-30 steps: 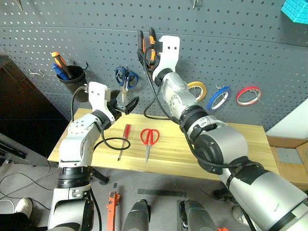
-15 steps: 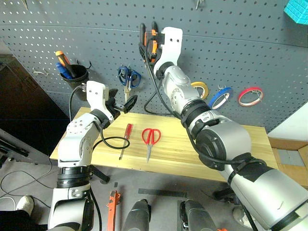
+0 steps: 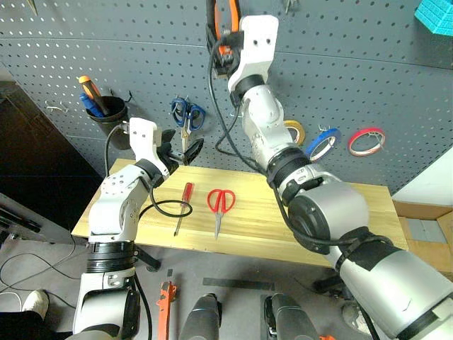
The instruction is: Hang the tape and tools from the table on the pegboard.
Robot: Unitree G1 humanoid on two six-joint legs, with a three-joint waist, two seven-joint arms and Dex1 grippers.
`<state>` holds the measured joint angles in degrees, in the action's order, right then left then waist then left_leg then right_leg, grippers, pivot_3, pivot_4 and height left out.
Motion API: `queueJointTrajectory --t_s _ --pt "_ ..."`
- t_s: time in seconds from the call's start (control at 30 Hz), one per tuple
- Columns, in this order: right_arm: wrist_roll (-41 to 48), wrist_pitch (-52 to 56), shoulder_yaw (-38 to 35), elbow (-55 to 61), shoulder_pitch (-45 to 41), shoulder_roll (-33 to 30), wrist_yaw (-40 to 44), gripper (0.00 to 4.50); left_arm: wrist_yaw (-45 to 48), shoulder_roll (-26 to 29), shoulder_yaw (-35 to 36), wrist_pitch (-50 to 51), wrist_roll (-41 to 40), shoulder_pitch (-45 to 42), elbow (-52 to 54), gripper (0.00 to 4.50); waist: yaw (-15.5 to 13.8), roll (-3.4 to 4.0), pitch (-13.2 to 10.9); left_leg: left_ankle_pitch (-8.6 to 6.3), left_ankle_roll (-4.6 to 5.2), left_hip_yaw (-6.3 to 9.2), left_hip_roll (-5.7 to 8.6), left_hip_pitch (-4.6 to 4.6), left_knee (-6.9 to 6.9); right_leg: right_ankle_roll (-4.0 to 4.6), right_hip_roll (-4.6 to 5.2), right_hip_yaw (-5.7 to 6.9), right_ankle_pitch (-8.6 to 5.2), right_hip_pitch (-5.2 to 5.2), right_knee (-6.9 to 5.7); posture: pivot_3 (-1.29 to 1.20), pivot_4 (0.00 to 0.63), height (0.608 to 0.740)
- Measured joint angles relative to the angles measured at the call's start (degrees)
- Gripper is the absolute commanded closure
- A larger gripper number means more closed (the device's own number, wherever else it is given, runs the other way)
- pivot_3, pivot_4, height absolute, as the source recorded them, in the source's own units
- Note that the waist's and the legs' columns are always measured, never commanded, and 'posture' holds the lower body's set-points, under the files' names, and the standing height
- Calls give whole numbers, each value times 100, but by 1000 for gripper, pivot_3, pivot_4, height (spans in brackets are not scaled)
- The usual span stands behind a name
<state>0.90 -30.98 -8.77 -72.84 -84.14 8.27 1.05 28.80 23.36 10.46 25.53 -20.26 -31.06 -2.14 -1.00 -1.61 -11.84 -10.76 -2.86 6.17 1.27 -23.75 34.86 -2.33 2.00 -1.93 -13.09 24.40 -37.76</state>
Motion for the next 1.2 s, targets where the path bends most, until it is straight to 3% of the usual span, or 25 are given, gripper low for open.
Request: queueJointTrajectory --t_s 0.2,0.63,1.2 --pt "-340 25 351 -161 528 127 -117 1683 7 14 2 2 0 1 0 0 -18 1 -1 2 -4 1 0 -1 0 0 0 1 0 1 -2 204 168 740" --pt "-446 140 448 -103 592 84 -178 1683 -1 20 4 4 0 3 2 0 -16 0 0 3 -4 1 -2 36 0 17 -3 -1 -11 -25 -16 206 172 740" --pt "-1061 287 834 -222 607 -264 -1001 1683 20 45 7 4 -1 -13 1 0 -26 0 -1 5 -9 4 -7 36 -14 29 -6 3 -19 -20 -18 195 174 740"
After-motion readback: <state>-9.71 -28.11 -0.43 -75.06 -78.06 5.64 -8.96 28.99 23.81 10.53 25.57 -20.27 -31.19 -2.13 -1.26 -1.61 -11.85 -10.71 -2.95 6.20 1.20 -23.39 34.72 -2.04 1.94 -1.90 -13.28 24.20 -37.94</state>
